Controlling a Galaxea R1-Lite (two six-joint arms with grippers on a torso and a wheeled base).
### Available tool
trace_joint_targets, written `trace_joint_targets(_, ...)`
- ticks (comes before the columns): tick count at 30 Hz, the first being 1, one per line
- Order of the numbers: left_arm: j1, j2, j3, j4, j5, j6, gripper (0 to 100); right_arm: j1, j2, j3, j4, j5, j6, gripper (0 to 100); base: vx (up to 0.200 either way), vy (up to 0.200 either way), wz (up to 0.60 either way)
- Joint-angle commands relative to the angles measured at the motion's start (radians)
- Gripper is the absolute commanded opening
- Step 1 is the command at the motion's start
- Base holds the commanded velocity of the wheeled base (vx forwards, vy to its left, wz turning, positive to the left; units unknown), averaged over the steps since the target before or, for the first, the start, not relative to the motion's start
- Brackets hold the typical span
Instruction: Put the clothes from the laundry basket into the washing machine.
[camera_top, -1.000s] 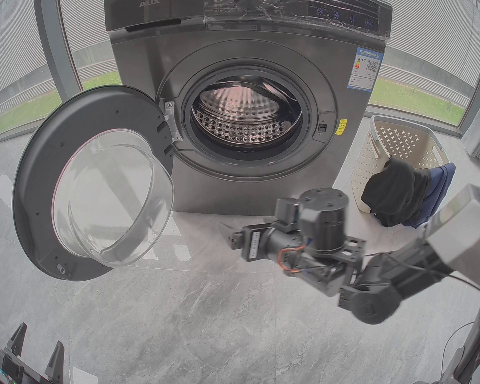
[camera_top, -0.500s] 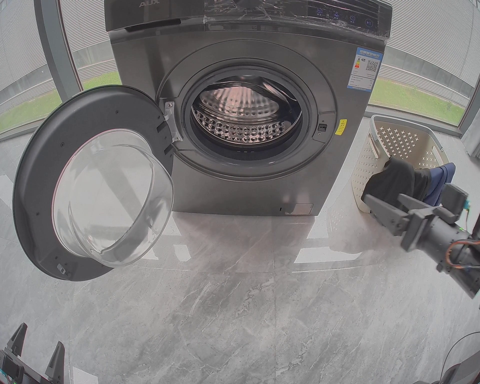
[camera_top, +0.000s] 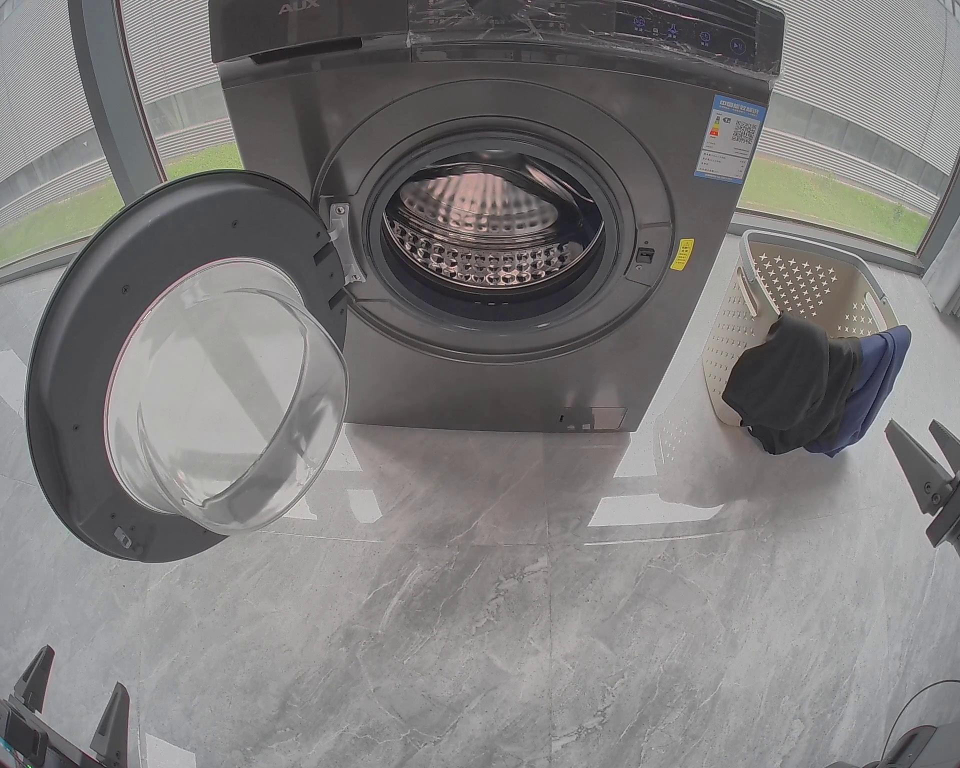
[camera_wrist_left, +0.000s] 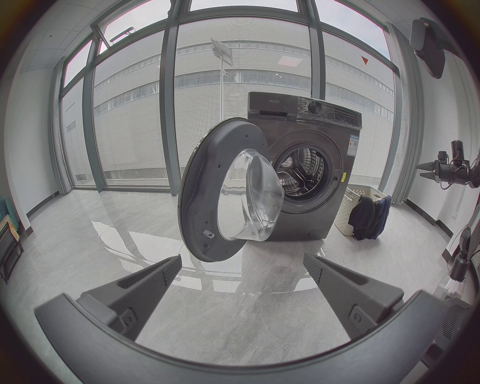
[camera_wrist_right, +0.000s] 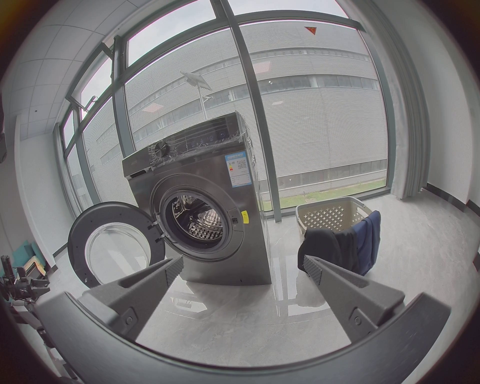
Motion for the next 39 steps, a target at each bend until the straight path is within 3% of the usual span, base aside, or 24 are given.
trace_joint_targets(1, 0.000, -0.007, 0.015, -0.001, 0.001, -0.001, 100, -0.012, -0.062, 0.011, 0.001, 0.000, 0.000, 100, 0.000, 0.000, 0.00)
trace_joint_targets(9, 0.000, -0.007, 0.015, 0.000, 0.001, -0.002, 100, -0.035, -0.106, 0.054, 0.003, 0.009, -0.027, 100, 0.000, 0.000, 0.00)
trace_joint_targets(39, 0.000, -0.007, 0.015, 0.000, 0.001, -0.001, 100, -0.037, -0.191, 0.145, 0.003, 0.021, -0.022, 100, 0.000, 0.000, 0.00)
